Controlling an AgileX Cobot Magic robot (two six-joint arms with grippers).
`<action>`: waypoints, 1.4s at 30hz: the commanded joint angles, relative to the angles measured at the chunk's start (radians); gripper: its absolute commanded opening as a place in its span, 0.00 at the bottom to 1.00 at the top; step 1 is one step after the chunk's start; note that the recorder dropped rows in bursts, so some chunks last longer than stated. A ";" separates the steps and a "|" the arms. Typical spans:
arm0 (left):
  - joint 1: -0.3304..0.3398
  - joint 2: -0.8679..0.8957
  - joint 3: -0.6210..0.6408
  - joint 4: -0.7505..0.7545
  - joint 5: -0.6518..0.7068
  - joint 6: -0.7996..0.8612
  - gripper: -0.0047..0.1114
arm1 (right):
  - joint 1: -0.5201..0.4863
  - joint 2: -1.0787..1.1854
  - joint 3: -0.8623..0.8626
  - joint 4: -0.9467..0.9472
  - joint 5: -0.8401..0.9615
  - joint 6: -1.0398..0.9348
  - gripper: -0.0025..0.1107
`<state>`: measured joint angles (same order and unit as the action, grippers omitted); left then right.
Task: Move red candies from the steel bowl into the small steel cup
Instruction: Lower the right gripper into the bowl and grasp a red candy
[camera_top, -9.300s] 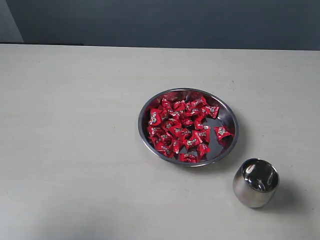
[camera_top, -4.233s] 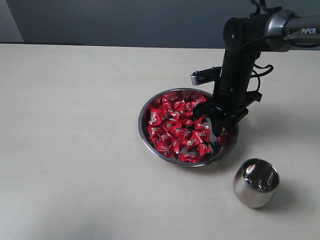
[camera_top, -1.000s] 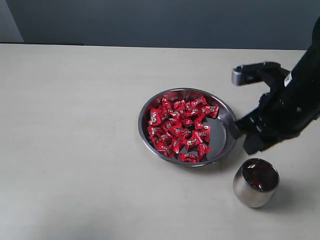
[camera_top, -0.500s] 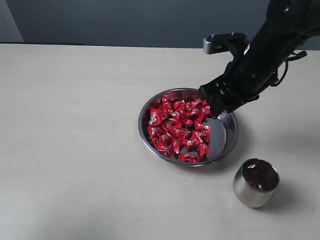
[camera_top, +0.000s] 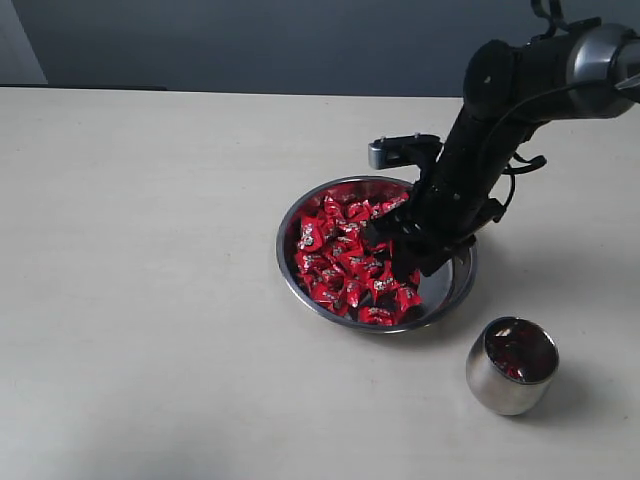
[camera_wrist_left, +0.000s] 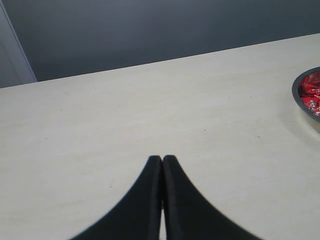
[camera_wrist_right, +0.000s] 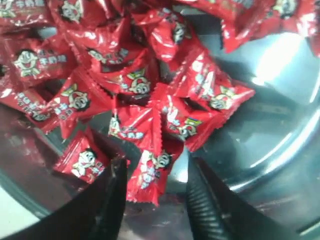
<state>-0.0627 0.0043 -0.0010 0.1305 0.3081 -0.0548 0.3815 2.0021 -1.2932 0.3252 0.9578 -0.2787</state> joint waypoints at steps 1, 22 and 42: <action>-0.008 -0.004 0.001 0.002 -0.007 -0.006 0.04 | 0.028 0.002 -0.009 -0.021 0.009 -0.009 0.37; -0.008 -0.004 0.001 0.002 -0.007 -0.006 0.04 | 0.040 0.073 -0.009 -0.068 0.058 0.063 0.37; -0.008 -0.004 0.001 0.002 -0.007 -0.006 0.04 | 0.040 0.014 -0.009 -0.092 0.075 0.048 0.02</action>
<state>-0.0627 0.0043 -0.0010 0.1305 0.3081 -0.0548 0.4206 2.0608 -1.2956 0.2462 1.0251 -0.2211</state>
